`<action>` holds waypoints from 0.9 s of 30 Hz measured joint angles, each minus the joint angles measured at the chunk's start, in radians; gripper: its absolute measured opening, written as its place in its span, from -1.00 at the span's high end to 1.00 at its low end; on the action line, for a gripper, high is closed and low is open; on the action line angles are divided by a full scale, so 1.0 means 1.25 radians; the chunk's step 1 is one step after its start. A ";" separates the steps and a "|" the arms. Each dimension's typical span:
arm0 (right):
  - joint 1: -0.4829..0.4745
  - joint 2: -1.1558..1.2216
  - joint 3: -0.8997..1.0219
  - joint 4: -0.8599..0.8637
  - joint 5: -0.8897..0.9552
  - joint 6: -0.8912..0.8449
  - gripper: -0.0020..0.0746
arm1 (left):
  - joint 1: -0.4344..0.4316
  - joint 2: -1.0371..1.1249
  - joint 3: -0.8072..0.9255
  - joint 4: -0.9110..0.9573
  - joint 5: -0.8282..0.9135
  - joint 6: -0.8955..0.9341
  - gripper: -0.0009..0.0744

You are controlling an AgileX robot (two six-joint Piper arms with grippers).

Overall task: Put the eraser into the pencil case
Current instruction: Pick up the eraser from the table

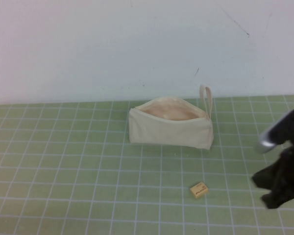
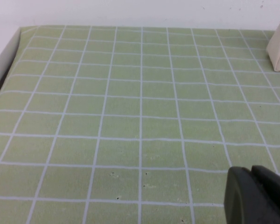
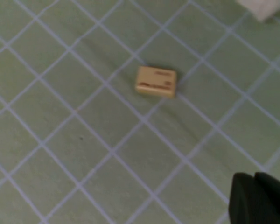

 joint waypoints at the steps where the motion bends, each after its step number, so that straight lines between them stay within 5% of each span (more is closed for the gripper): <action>1: 0.025 0.017 -0.006 0.002 -0.005 0.004 0.95 | 0.000 0.000 0.000 0.000 0.000 0.000 0.98; 9: 0.179 0.192 -0.170 -0.070 0.061 0.067 0.95 | 0.000 0.000 0.000 0.000 0.000 0.000 0.98; 15: 0.204 0.314 -0.333 -0.315 0.232 0.217 0.95 | 0.000 0.000 0.000 0.000 0.000 0.000 0.98; 20: 0.204 0.388 -0.438 -0.354 0.314 0.214 0.91 | 0.000 0.000 0.000 0.000 0.000 0.000 0.98; 23: 0.204 0.420 -0.471 -0.323 0.326 0.206 0.65 | 0.000 0.000 0.000 0.000 0.000 0.000 0.98; 27: 0.204 0.457 -0.486 -0.266 0.323 0.204 0.00 | 0.000 0.000 0.000 0.000 0.000 0.000 0.98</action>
